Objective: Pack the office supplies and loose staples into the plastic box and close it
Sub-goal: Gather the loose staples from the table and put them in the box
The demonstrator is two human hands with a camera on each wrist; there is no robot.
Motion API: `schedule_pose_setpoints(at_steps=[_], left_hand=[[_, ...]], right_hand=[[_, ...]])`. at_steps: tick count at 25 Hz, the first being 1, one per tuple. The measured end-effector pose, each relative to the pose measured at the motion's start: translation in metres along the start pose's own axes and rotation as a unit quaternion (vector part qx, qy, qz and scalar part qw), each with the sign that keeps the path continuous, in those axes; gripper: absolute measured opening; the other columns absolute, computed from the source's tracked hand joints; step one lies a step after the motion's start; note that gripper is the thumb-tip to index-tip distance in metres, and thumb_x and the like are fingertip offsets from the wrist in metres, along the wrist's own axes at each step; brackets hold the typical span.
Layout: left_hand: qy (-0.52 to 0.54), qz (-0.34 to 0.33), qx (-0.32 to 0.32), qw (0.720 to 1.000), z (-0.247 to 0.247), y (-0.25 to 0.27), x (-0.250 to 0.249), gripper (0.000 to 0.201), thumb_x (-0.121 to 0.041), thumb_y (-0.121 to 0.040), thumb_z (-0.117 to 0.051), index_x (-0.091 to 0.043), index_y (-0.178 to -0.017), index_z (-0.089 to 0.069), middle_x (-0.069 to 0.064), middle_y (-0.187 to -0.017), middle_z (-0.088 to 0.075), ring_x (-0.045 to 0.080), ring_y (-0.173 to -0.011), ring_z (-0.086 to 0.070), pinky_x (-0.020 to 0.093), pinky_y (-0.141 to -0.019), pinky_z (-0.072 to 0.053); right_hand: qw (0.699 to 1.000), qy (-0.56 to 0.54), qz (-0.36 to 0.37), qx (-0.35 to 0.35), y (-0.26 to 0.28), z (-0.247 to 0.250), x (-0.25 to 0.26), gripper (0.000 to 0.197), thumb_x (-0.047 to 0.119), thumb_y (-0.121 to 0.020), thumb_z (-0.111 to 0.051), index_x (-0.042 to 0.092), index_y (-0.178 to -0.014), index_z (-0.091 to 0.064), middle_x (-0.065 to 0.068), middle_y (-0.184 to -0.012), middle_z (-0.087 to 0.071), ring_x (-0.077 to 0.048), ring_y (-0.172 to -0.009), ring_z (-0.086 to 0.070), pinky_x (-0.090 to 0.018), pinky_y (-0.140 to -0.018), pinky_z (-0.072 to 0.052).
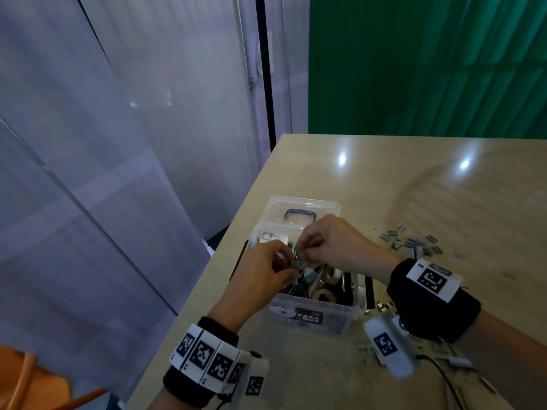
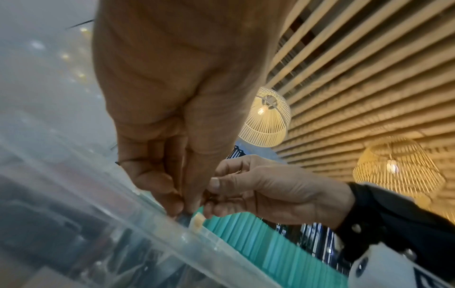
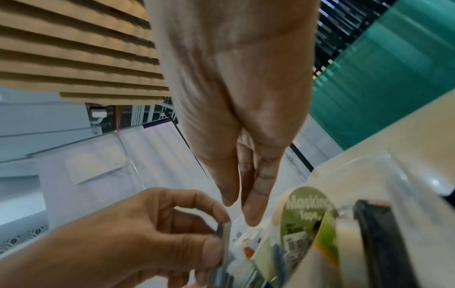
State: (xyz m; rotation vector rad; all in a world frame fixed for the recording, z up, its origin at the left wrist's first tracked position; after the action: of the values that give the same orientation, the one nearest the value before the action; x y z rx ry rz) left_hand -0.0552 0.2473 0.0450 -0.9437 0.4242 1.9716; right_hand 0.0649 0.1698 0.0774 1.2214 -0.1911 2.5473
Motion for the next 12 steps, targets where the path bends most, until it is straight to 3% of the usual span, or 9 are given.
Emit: schedule_pose_setpoints(at_steps=[3,6,12], left_hand=[[-0.077,-0.009,0.032,0.996,-0.010,-0.002,0.003,0.017,-0.022,-0.086,-0.075,-0.021,-0.103,-0.072,-0.001,-0.094,-0.075,0.004,-0.081,-0.070,0.029,-0.083,-0.059],[-0.114,-0.018,0.024,0.993,-0.011,-0.007,-0.002,0.022,-0.028,-0.088,-0.073,-0.019,-0.108,-0.072,0.001,-0.095,-0.074,0.006,-0.082,-0.068,0.025,-0.081,-0.058],[-0.126,-0.055,-0.022,0.990,-0.011,-0.021,-0.030,0.017,-0.032,-0.090,-0.069,-0.020,-0.100,-0.075,-0.005,-0.090,-0.074,0.002,-0.074,-0.065,0.025,-0.079,-0.057]], right_hand=[[0.998,0.059,0.000,-0.005,0.004,0.016,-0.007,0.004,0.008,-0.088,-0.075,0.009,-0.085,-0.077,0.000,-0.069,-0.074,-0.010,-0.059,-0.071,-0.018,-0.059,-0.055],[0.991,0.134,0.008,0.023,0.007,0.017,-0.010,0.009,0.008,-0.085,-0.074,0.013,-0.084,-0.081,0.005,-0.071,-0.075,0.001,-0.059,-0.067,-0.010,-0.057,-0.048],[0.989,0.142,0.000,0.039,0.013,0.022,-0.015,0.021,-0.002,-0.081,-0.070,0.015,-0.081,-0.082,0.007,-0.073,-0.075,0.004,-0.064,-0.067,-0.007,-0.055,-0.045]])
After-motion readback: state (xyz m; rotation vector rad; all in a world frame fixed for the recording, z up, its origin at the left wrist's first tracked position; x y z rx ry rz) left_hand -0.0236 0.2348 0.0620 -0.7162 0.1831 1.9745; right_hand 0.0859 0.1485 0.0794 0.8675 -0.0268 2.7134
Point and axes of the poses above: each hand's wrist, its own y-axis away from the middle knuckle, its own z-axis out of the back of the hand, x = y × z, the point moved 8 cm from there along -y, towards the middle knuckle
